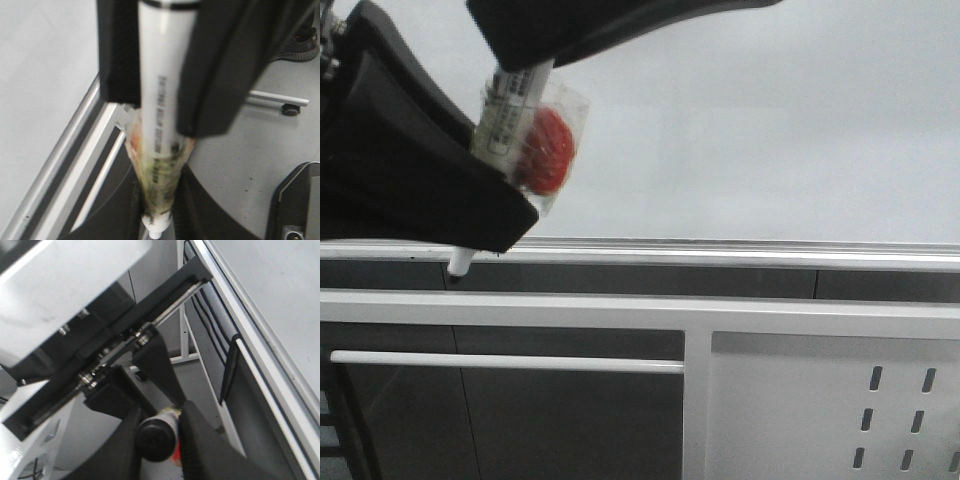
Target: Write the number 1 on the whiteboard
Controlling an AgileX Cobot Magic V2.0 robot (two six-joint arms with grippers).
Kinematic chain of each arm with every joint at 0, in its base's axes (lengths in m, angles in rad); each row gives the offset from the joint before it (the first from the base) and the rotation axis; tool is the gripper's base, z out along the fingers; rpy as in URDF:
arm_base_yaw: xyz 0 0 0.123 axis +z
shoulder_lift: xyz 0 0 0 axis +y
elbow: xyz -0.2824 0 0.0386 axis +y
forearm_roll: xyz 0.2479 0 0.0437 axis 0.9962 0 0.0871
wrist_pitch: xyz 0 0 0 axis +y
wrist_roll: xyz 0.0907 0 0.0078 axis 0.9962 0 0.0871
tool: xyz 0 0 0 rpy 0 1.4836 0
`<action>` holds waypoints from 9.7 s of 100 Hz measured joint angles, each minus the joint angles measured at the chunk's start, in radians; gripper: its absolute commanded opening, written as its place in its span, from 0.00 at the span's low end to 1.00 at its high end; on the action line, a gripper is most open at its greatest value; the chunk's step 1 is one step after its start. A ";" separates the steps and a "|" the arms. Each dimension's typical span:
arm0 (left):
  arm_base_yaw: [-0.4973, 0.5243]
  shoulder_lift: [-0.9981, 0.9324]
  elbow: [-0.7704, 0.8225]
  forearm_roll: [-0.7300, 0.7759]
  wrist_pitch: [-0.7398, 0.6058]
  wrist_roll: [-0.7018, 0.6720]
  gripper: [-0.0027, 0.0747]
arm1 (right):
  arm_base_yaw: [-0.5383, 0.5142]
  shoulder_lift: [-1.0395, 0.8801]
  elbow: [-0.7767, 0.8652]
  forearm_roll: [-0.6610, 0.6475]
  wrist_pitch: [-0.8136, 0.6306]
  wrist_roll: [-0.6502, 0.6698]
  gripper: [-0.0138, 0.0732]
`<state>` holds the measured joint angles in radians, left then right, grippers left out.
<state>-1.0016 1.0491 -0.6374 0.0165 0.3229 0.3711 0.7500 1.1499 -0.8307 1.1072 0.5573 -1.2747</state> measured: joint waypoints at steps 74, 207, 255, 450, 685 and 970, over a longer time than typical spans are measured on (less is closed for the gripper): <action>-0.001 -0.247 0.003 -0.326 -0.054 0.011 0.57 | 0.000 -0.145 0.009 -0.004 -0.093 -0.003 0.08; 0.619 -0.938 0.178 -0.201 0.179 -0.240 0.01 | 0.093 -0.291 0.238 -0.320 -0.600 -0.003 0.08; 0.619 -0.938 0.204 -0.219 0.181 -0.240 0.01 | 0.216 -0.112 0.236 -0.406 -1.004 -0.003 0.08; 0.619 -0.938 0.204 -0.219 0.133 -0.240 0.01 | 0.195 -0.006 0.234 -0.410 -1.159 0.004 0.08; 0.619 -0.671 -0.077 -0.719 0.683 0.510 0.36 | 0.428 -0.119 -0.012 -0.050 -0.449 -0.002 0.07; 0.601 -0.524 -0.112 -0.636 0.758 0.447 0.14 | 0.421 0.047 -0.186 -0.072 -0.294 -0.010 0.08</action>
<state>-0.4009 0.5255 -0.7492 -0.6193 1.0813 0.8185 1.1706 1.1970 -1.0162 1.0353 0.2630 -1.2849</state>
